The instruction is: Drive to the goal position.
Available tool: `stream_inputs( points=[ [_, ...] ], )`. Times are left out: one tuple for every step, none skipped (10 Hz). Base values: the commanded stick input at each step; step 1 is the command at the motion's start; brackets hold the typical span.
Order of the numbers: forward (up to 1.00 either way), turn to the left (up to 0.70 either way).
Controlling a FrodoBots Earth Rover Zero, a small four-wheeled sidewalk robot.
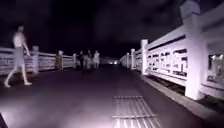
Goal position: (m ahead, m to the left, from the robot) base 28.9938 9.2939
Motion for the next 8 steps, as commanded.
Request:
stream_inputs(
  points=[
    [0.45,-0.01],
    [0.45,0.00],
    [0.45,0.00],
    [0.45,0.00],
    [0.45,0.00],
    [0.45,-0.23],
    [0.45,-0.27],
    [0.45,-0.20]
  ],
)
